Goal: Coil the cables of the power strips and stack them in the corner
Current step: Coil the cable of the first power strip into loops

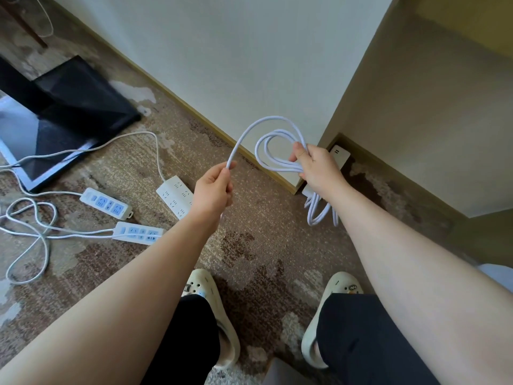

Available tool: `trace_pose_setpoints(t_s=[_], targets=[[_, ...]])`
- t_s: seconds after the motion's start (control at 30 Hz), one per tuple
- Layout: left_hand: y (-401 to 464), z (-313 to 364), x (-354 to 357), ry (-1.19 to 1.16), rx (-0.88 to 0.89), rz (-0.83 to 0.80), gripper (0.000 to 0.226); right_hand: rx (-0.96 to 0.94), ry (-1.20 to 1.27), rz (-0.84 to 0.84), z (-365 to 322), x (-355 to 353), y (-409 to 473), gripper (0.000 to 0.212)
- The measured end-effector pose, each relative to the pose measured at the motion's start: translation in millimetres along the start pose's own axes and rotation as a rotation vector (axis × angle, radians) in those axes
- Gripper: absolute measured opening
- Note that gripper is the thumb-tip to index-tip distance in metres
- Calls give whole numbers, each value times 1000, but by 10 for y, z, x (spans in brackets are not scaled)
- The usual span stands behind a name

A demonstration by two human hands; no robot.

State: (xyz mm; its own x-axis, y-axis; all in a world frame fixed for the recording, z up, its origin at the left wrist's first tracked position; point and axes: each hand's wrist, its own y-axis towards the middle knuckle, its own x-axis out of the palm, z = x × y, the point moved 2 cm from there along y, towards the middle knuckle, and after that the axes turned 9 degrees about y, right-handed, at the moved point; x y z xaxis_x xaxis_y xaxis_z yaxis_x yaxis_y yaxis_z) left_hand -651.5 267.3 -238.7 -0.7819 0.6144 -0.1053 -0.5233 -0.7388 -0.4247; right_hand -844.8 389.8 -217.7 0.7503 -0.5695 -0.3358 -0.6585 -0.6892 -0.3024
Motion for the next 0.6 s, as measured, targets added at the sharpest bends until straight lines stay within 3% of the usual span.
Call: trace_pose_setpoints(t_s=[0.07,0.2,0.33,0.47,0.53,0.6], targets=[[18,-21,-69,145,36,-22,24,-13,-8,31,-10,-31,16,48],[0,-217,-173,660,-12,-125,24,-21,26,126,-34,-112,34,55],[39,-265,-486,720,-28,1,26,-1,131,228,-45,-191,48,39],[-26,-201,-720,707,-42,159,29,-12,128,297,-60,-236,61,45],[-116,-28,-542,627,47,159,26,-2,107,291,-51,-211,58,40],[-239,125,-213,590,158,41,21,13,100,252,-56,-163,65,39]])
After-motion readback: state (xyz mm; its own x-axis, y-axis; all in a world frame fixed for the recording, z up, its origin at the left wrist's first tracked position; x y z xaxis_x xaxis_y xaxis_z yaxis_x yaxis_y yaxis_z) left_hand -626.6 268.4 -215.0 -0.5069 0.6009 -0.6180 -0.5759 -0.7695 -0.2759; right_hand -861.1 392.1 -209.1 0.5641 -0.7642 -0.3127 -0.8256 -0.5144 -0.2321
